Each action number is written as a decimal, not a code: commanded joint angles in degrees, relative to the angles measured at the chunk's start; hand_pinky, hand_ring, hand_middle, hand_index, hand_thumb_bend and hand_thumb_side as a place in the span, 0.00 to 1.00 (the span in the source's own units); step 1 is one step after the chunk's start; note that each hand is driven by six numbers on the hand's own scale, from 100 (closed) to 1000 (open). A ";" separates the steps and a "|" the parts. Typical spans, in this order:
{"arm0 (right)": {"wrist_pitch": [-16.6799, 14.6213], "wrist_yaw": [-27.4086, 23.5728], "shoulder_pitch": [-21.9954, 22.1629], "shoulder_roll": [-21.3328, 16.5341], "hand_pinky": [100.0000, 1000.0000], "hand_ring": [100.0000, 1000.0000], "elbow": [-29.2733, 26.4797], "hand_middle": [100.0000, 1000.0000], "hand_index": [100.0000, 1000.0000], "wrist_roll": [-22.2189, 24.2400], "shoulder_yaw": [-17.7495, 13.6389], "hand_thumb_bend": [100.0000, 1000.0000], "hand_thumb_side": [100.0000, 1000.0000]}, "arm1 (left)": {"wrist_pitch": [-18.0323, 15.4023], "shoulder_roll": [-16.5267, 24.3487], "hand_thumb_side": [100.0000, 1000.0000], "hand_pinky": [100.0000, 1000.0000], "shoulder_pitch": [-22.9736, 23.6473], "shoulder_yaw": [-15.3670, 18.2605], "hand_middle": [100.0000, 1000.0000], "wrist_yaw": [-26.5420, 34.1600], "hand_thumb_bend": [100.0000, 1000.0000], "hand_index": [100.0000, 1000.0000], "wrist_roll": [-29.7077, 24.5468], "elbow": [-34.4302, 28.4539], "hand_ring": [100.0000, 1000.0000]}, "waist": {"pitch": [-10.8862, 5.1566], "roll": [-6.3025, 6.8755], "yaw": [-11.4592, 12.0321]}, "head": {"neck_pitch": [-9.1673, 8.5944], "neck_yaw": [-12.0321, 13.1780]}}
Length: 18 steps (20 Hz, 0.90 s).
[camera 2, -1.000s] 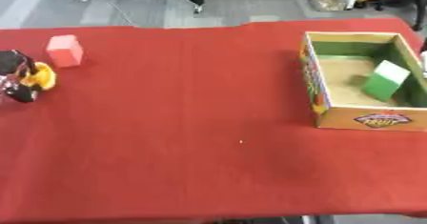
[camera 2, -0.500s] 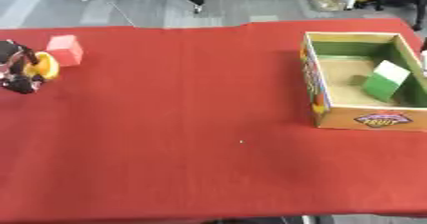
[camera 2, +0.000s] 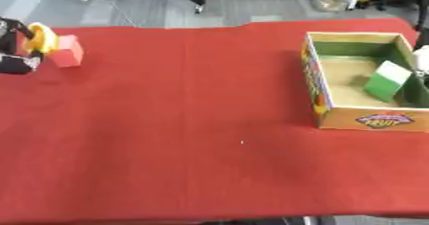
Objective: Pick up the objects with one hand, pass them to the other hand, and then place them into the box on the other side of the table.
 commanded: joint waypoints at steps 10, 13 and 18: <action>-2.12 -19.51 -11.10 1.03 0.55 0.20 -1.21 0.18 0.84 17.38 14.36 0.00 0.50 | -2.30 2.18 0.00 0.51 -2.59 -5.11 0.17 14.71 0.00 0.28 -3.98 -19.11 0.30 | -0.72 -0.26 1.15 | -0.13 -1.12; -0.29 -22.61 -13.44 2.28 0.54 0.19 -1.21 0.17 0.84 21.42 17.26 0.00 0.58 | -2.73 1.45 0.00 0.51 -4.37 -7.05 0.17 15.87 0.00 0.28 -5.91 -22.17 0.30 | -0.74 -0.19 1.38 | -0.13 -1.41; 3.86 -26.96 -17.20 5.12 0.53 0.19 0.34 0.16 0.83 26.66 21.99 0.00 0.75 | -3.57 -1.05 0.00 0.51 -8.52 -11.06 0.17 17.94 0.00 0.28 -9.79 -25.97 0.30 | -0.81 -0.10 1.72 | -0.13 -1.93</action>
